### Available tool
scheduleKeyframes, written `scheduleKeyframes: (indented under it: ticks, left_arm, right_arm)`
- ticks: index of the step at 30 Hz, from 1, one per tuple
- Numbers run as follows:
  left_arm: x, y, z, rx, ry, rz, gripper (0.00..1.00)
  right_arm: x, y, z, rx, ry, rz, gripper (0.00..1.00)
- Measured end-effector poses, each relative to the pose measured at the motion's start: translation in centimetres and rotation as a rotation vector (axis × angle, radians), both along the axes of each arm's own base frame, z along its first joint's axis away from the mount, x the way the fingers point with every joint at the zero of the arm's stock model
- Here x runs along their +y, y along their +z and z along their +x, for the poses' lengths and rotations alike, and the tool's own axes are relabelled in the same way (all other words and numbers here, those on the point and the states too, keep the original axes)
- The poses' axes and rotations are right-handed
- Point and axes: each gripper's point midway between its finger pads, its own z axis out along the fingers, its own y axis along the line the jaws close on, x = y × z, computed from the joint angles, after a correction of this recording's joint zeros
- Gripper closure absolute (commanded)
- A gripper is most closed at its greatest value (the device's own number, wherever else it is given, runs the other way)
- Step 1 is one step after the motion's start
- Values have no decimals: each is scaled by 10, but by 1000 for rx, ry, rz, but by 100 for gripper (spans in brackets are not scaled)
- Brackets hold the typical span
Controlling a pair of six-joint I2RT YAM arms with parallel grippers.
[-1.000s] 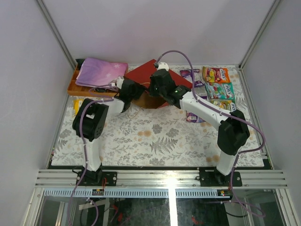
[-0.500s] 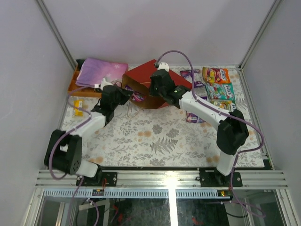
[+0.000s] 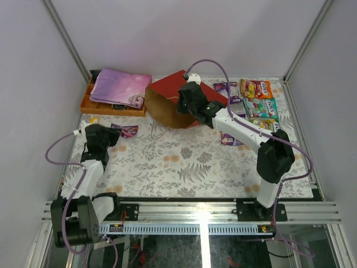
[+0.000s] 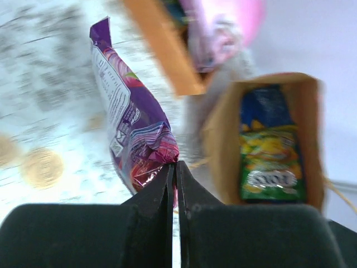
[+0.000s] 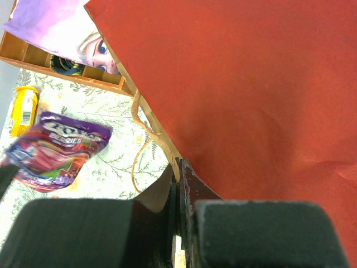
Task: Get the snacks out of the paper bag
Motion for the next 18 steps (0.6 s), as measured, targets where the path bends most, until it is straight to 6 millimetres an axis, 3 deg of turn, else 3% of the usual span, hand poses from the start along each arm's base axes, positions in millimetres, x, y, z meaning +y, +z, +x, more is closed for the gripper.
scheduleKeyframes:
  ticks: [3,5,8,10,11,13,16,18]
  left_arm:
    - [19,-58,-17,147,65,-67,98]
    - [26,-94,-30,254,91,-130,87]
    - [28,-116,-42,324,112,-203,35]
    - [29,-110,-43,304,118,-212,22]
    - [31,-101,-41,281,121,-208,10]
    - [34,-78,-38,232,122,-178,0]
    - [42,-29,-27,141,120,-105,1]
    - [45,2,-20,75,108,-60,16]
  right_arm:
    - [0,0,0,0,0,-1,100]
    - [0,0,0,-2,2,-2,100]
    - [0,1,0,-4,2,-2,100]
    - [-1,1,0,-5,3,-2,100]
    - [-1,1,0,-6,3,-1,100]
    - [0,1,0,-5,4,-1,100]
    - [2,1,-2,-1,14,6,100]
    - [4,1,-3,2,25,12,100]
